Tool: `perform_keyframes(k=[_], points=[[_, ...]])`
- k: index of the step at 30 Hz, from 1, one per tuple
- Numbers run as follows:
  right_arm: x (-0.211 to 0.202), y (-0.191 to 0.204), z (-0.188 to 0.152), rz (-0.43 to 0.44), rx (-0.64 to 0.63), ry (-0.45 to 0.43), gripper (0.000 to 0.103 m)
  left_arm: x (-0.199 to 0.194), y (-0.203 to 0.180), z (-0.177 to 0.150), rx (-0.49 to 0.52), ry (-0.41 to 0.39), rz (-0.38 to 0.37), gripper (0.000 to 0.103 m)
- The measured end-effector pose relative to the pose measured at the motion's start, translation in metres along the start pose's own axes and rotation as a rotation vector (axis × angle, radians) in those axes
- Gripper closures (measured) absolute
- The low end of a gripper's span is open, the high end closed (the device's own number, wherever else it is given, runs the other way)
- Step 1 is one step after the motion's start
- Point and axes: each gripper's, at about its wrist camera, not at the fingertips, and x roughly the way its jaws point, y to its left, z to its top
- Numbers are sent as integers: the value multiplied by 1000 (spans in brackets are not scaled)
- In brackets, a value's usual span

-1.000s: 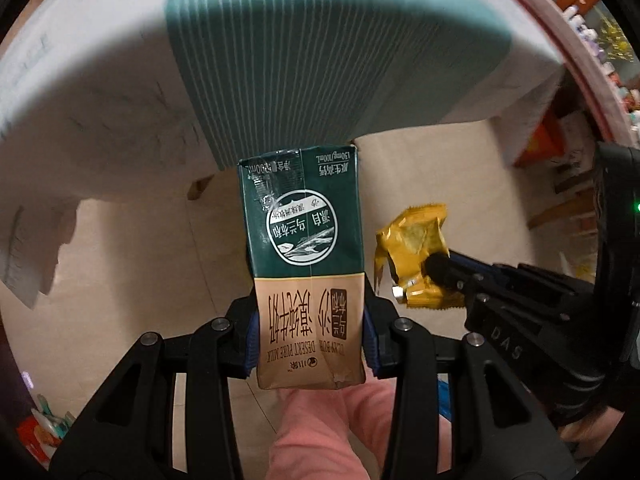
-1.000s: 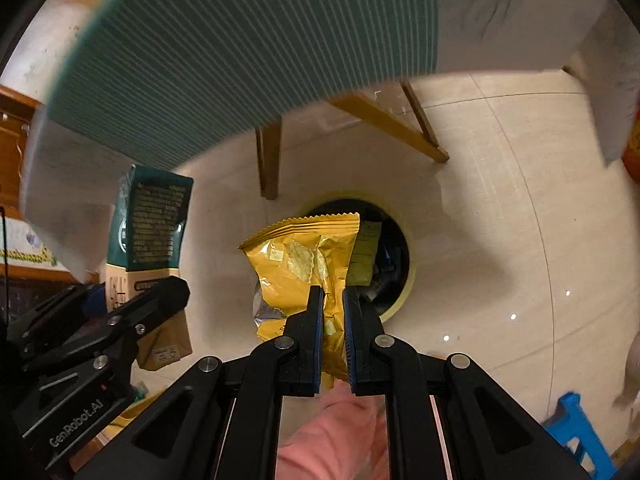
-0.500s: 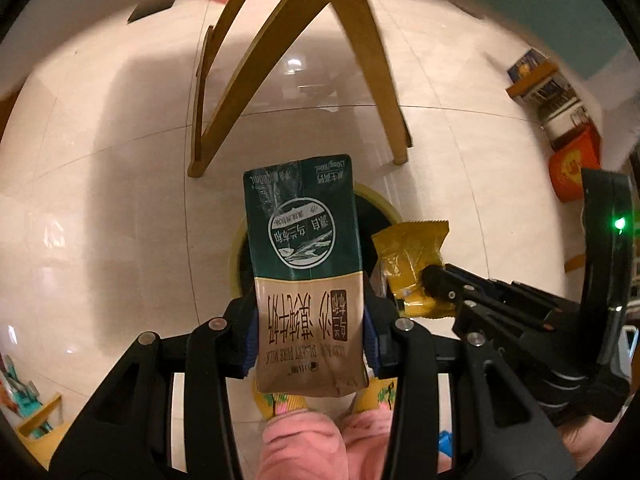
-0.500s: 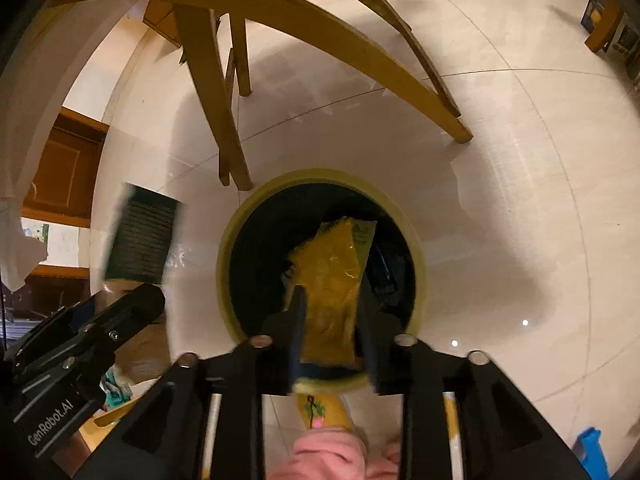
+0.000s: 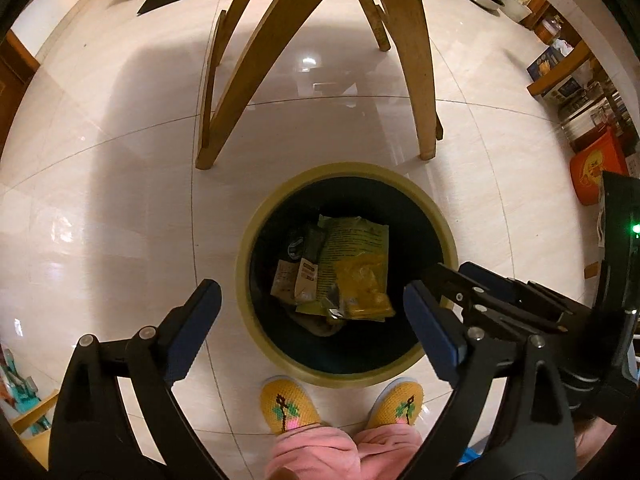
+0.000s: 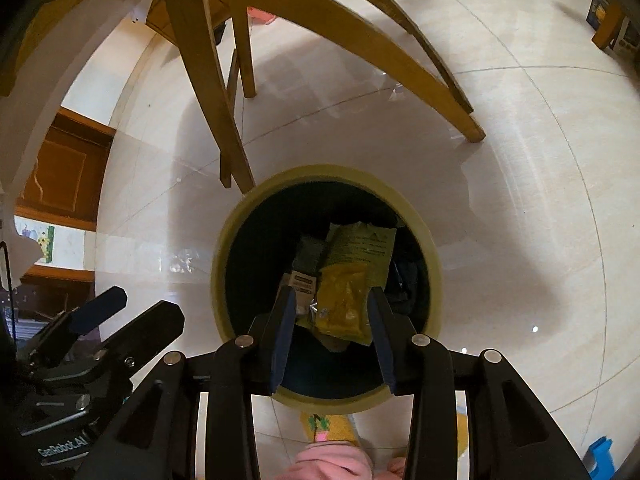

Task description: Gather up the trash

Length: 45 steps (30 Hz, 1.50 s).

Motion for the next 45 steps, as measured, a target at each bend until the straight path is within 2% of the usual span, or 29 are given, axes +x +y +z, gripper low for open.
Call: perform_keyframes(k=[6,14,19,36,45], points=[[-34,11,7,6,-20,-43,66,-21,6,-3,-15,-26,-11,12],[-119,47,13,-9,-49,-114,63,-75,10,2,-42,-49,-21,12],[-176,69,20,-8,-73,-142,57,-132,11,8,-61,-75,-7,12],[-375,136,71,-10,-136,-242,56,-322,10,50,-80,-187,31,12],[-456,158,77,-30,-190,-279,56,-409,-9,67,-56,-239,41,12]])
